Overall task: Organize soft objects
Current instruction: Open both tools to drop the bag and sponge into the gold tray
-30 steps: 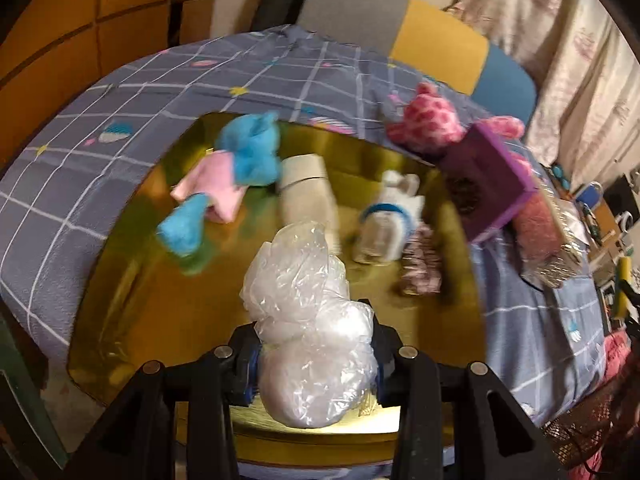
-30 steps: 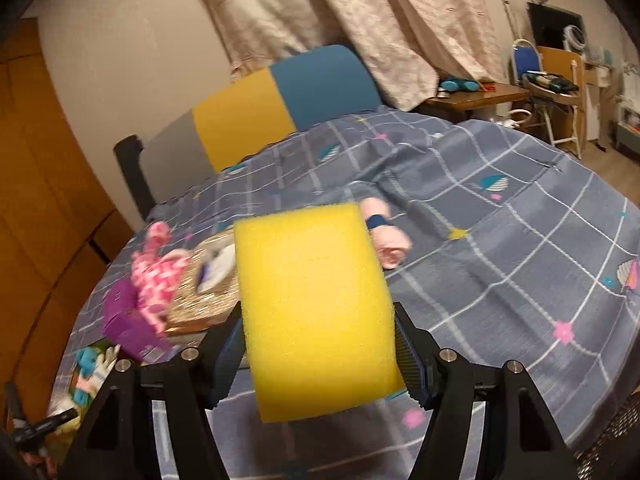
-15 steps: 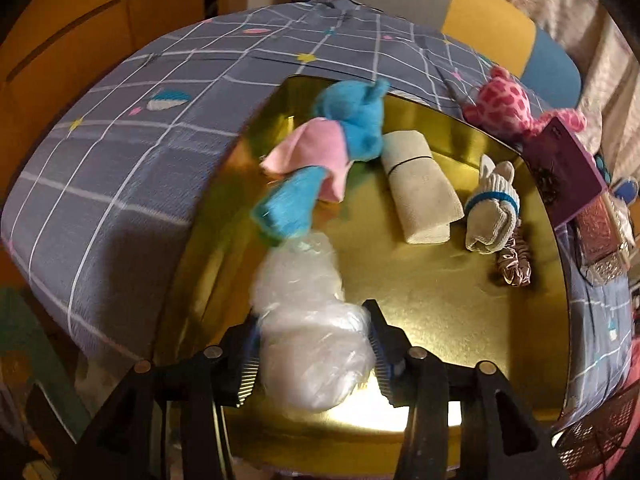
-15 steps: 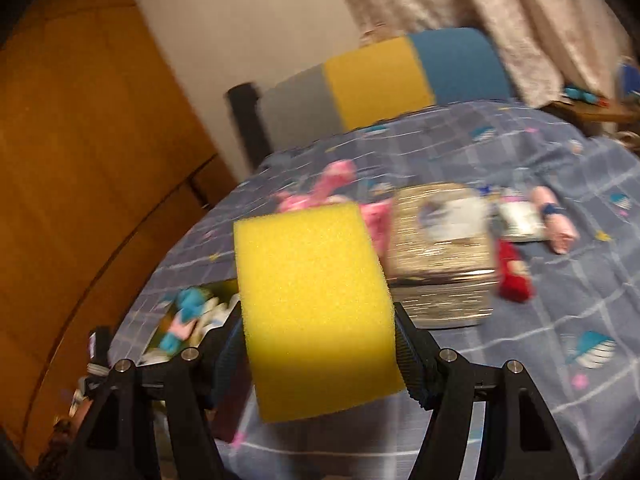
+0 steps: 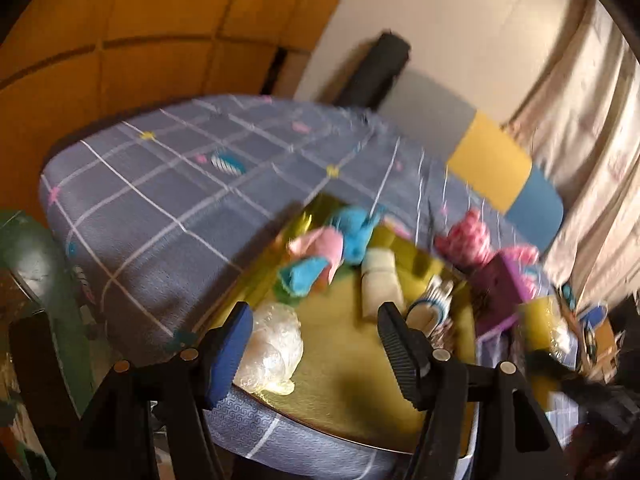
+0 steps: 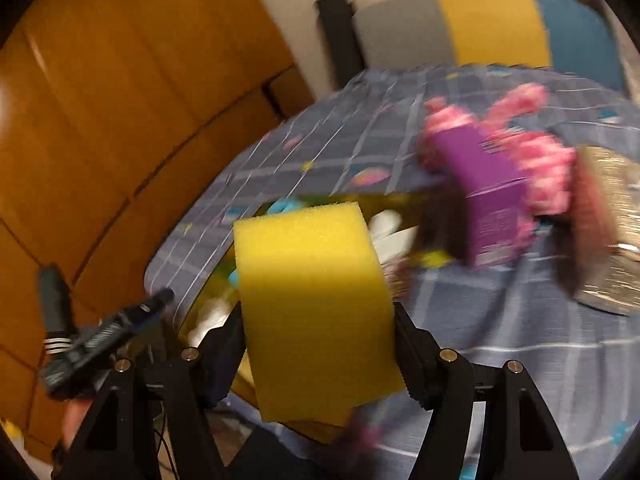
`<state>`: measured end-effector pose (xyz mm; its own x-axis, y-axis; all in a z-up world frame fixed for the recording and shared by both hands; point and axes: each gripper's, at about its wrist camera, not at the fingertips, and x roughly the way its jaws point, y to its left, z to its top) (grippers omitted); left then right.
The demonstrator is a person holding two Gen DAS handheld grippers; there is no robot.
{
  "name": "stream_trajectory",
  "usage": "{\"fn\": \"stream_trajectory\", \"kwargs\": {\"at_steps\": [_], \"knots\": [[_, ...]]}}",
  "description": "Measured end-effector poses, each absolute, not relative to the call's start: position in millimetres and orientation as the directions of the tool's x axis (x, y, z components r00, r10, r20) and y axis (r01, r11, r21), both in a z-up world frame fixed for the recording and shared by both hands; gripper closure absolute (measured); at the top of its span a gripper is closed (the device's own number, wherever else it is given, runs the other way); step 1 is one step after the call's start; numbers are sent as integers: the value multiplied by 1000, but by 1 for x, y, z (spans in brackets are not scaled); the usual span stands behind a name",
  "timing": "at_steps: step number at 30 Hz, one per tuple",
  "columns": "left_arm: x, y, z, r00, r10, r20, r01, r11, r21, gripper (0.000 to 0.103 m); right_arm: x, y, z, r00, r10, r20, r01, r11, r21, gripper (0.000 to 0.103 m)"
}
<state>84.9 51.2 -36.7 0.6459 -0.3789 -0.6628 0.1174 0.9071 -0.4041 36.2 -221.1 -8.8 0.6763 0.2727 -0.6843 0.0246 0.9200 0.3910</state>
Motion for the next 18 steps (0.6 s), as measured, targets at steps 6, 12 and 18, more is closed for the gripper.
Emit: {"fn": "stream_trajectory", "kwargs": {"at_steps": [6,12,18], "knots": [[71,61,-17,713,-401,-576,130,882,-453,37,87,-165,-48,574,285,-768,-2,938,346,35],[68,78,-17,715,-383,-585,91,881,-465,37,117,-128,-74,520,248,-817,-32,962,272,35],[69,94,-24,719,-372,-587,40,865,-500,37,144,-108,-91,506,255,-824,-57,963,263,30]]}}
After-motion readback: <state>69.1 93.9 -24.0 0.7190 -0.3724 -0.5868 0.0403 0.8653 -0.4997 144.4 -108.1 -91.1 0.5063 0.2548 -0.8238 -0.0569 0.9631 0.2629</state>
